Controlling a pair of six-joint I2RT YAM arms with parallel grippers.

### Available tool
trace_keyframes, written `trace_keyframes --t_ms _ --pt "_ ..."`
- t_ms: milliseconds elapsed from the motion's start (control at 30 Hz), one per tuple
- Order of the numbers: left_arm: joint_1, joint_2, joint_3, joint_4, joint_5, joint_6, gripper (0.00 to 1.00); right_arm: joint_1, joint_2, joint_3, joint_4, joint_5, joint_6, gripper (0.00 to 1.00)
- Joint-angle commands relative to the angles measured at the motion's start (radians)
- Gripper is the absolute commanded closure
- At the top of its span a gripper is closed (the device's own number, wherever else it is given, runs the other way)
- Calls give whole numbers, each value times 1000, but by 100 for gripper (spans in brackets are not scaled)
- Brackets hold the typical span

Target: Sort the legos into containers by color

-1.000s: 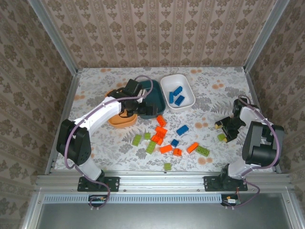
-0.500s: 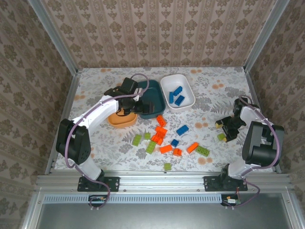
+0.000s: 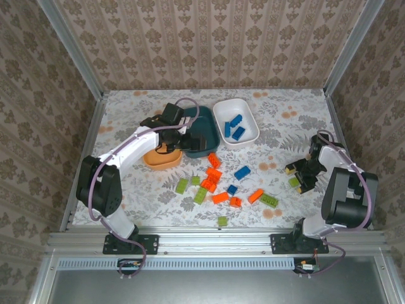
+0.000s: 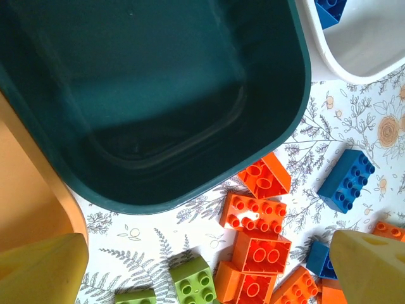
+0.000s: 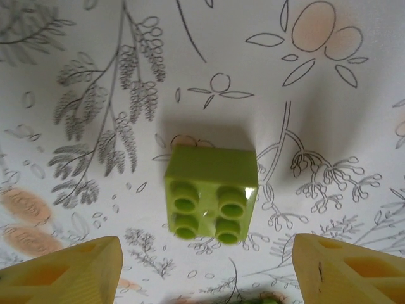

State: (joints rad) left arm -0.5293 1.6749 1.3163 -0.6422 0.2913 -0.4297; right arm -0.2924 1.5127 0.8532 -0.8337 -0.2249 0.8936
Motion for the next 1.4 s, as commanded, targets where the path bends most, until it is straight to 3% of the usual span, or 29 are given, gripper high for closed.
trace_keyframes --t_ms 0,233,433,833,1100,1367 --pt "5 -2 4 -24 8 22 0 -5 38 -19 46 7 12 28" --pt "14 -31 -12 -39 -4 31 0 -5 107 -14 80 23 -1 36" --pt "27 -47 -23 -34 -9 26 0 -5 115 -2 82 39 -19 60" --pt "31 -47 -19 -2 -3 6 0 25 57 134 37 -6 -63 63" --pt "61 -69 -1 4 10 -4 0 225 131 417 74 -114 -62 65" --pt "182 -234 -130 2 15 -37 0 485 414 798 118 -263 -30 65"
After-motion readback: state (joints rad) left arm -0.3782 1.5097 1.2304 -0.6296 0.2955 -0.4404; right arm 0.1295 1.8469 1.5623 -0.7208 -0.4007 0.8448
